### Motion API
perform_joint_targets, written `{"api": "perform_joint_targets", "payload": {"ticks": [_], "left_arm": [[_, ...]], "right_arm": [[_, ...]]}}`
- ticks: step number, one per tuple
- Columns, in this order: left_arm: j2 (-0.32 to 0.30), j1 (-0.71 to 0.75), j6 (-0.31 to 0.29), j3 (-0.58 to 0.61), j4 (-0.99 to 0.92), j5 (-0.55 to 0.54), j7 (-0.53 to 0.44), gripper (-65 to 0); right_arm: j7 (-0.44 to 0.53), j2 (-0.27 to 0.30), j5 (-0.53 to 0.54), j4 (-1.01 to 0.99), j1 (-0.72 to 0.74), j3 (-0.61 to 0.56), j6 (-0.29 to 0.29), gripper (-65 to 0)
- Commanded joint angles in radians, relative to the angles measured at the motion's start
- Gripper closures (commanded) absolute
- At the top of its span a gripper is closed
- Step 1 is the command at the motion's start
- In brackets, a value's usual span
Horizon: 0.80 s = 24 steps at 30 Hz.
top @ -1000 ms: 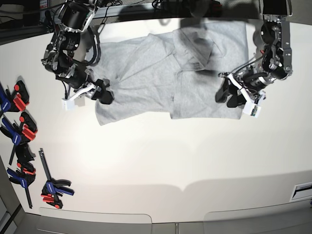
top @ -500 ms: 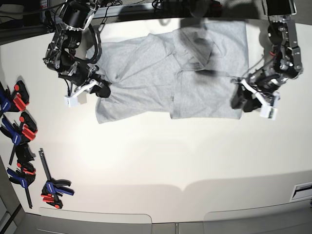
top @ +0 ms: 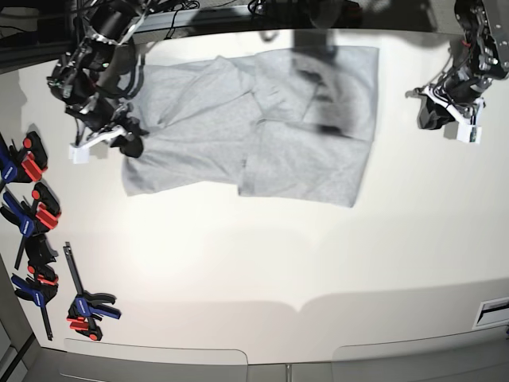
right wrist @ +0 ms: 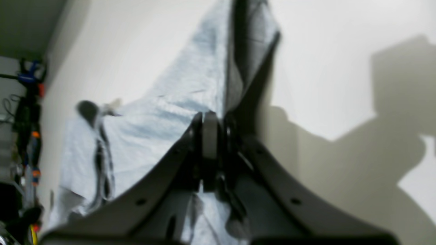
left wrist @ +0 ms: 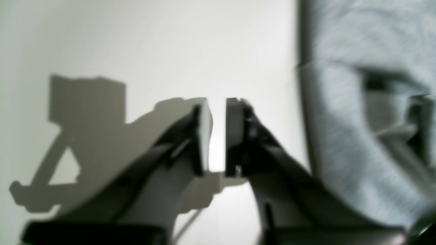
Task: Fold the T-shirt properly
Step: 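Fold the hem over toward the collar with the right gripper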
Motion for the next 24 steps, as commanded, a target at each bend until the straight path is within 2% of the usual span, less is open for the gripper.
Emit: {"api": "perform_joint_targets", "payload": {"ticks": [1,7,14,19,24], "left_arm": [[-0.007,0.008,-0.001,-0.006,0.017,-0.017,-0.019,-1.3],[-0.004,0.047,-0.001,-0.006,0.017,-0.021,-0.018,0.0],[-0.005,0.052,-0.001,-0.006,0.017,-0.051,0.008,0.0],[-0.004,0.052,-0.001,-0.005,0.012,-0.051,0.014,0.0],[0.0,0.056,-0.001,-0.005,0.008,-0.051,0.04,0.0]], "right_arm": [[0.006,0.022,0.031,0.021,0.017,0.005,0.02,0.0],[-0.014,0.053,0.098,0.021,0.018,0.005,0.02,0.0],[-0.156,0.035,0.359,0.027,0.018,-0.036,0.02,0.0],[-0.188,-0.013,0.414,0.088,0.013,-0.106,0.02,0.0],[-0.195,-0.101,0.431,0.261,-0.009,-0.212,0.02,0.0]]}}
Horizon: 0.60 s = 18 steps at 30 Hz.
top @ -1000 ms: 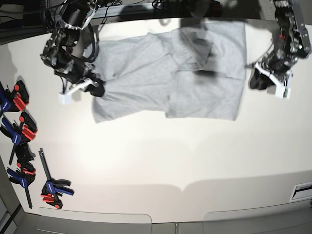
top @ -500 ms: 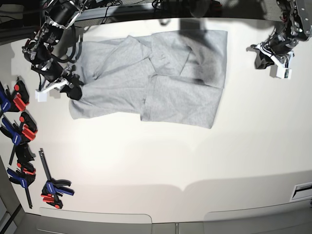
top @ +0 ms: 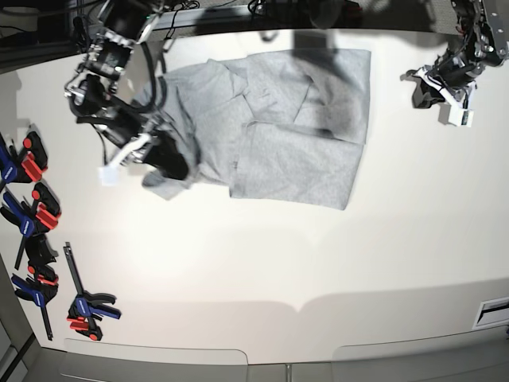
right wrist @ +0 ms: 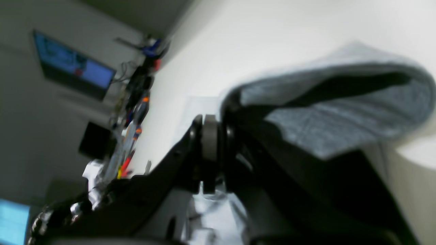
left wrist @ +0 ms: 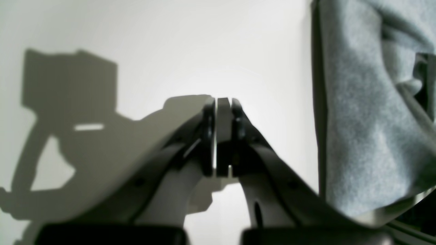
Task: Fold the T-shirt properly
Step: 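Fold the hem over toward the collar with the right gripper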
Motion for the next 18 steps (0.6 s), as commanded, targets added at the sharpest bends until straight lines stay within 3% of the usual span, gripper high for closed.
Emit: {"api": "perform_joint_targets", "payload": {"ticks": [1,4,7,14,18], "left_arm": [[-0.012,0.001,-0.001,-0.005,0.013,-0.014,-0.002,0.0],[-0.002,0.01,-0.001,-0.005,0.013,-0.012,0.002,0.0],[0.013,0.012,-0.001,-0.005,0.013,-0.007,0.005,0.0],[0.027,0.012,-0.001,-0.005,0.013,-0.008,0.005,0.0],[0.032,0.021,-0.001,-0.005,0.013,-0.011,0.004,0.0]], "right_arm": [[0.013,-0.012,0.034,0.048,0.011,-0.032,0.015,0.0],[0.013,-0.061,0.025,0.114,0.006,-0.147,0.015,0.0],[0.049,-0.114,-0.061,0.136,0.006,-0.27,0.015,0.0],[0.304,-0.242,-0.48,0.136,0.006,-0.506,0.015,0.0],[0.435,-0.242,-0.656,0.136,0.007,-0.627,0.015,0.0]]}}
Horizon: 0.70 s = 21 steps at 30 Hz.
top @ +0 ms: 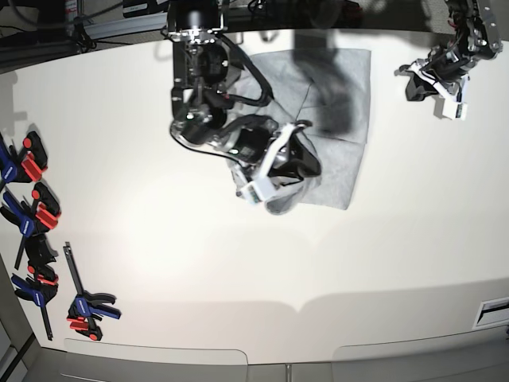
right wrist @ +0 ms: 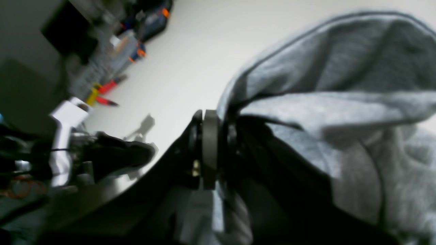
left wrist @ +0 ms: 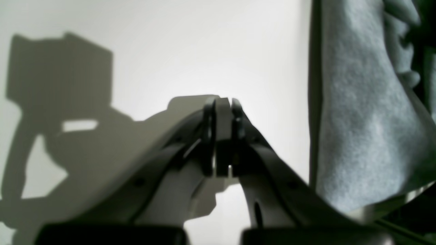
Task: Fold the T-shirt properly
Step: 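Fold the hem over toward the collar with the right gripper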
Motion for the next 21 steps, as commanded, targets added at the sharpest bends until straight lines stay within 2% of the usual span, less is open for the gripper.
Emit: {"api": "perform_joint_targets", "payload": {"ticks": [1,3,9,12,21], "left_arm": [[-0.012,0.007,-0.001,-0.005,0.014,-0.01,-0.016,0.0],[-0.011,0.013,-0.001,-0.005,0.014,-0.01,-0.016,0.0],[-0.012,0.021,-0.001,-0.005,0.014,-0.01,-0.016,0.0],[-0.012,0.023,-0.001,-0.005,0.014,-0.01,-0.016,0.0],[-0.012,0.023,-0.001,-0.005,0.014,-0.01,-0.016,0.0]], "right_arm": [[0.047,-0.007,-0.005,0.018,0.017,-0.032,0.013,0.0],[0.082,-0.007,-0.097,0.018,0.02,-0.088,0.002,0.0],[0.197,-0.007,-0.306,0.015,0.022,-0.202,-0.192,0.0],[0.232,-0.007,-0.373,0.015,0.031,-0.227,-0.248,0.0],[0.24,-0.007,-0.377,0.012,0.108,-0.228,-0.256,0.0]]}}
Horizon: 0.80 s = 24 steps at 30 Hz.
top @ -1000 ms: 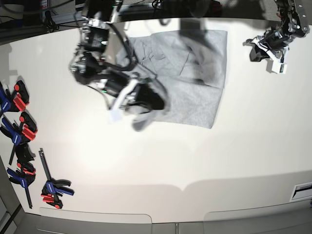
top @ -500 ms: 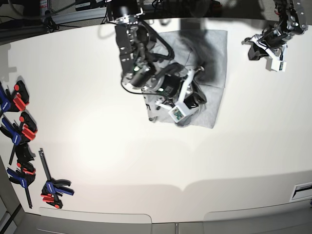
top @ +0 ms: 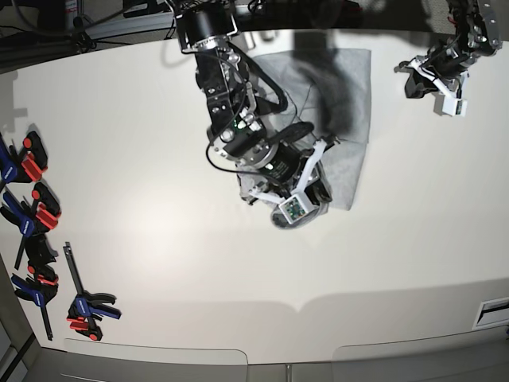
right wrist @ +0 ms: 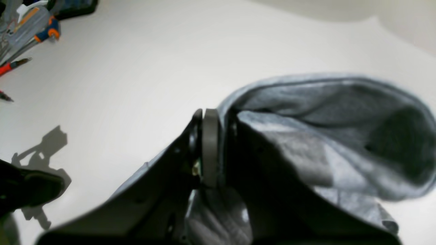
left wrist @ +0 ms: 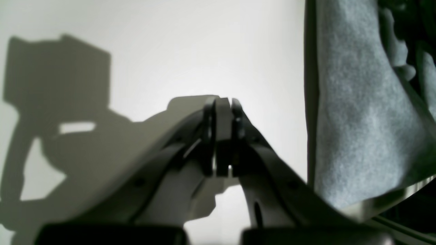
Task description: Fold the T-shirt properly
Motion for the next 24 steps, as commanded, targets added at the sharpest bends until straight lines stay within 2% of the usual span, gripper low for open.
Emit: {"api": "perform_joint_targets", "payload": {"ticks": [1,2,5,7,16,20,24], "left_arm": [[-0.012,0.004,0.0,-0.005,0.013,-0.008,-0.001,0.0],[-0.012,0.004,0.0,-0.005,0.013,-0.008,-0.001,0.0],[-0.012,0.004,0.0,-0.005,0.013,-0.008,-0.001,0.0],[-0.012,0.004,0.0,-0.005,0.013,-0.008,-0.001,0.0],[-0.012,0.004,0.0,-0.005,0.013,-0.008,-0.001,0.0],[-0.012,0.004,0.0,-0.005,0.013,-0.008,-0.001,0.0],[-0.012,0.004,0.0,-0.005,0.013,-0.008,-0.005,0.0]], "right_arm": [[0.032,-0.01,0.03,0.016,0.028,-0.003,0.0,0.0],[0.031,-0.01,0.034,0.016,0.031,-0.003,0.001,-0.6],[0.029,-0.01,0.061,0.016,0.031,-0.009,0.006,-17.9],[0.02,-0.01,0.082,0.016,0.031,-0.018,0.023,-22.6],[-0.031,-0.01,0.19,0.016,0.032,-0.1,0.039,-22.6],[-0.157,-0.01,0.186,0.067,0.031,-0.091,0.022,-22.6],[-0.226,-0.01,0.183,0.212,0.013,-0.041,0.0,-22.6]]}}
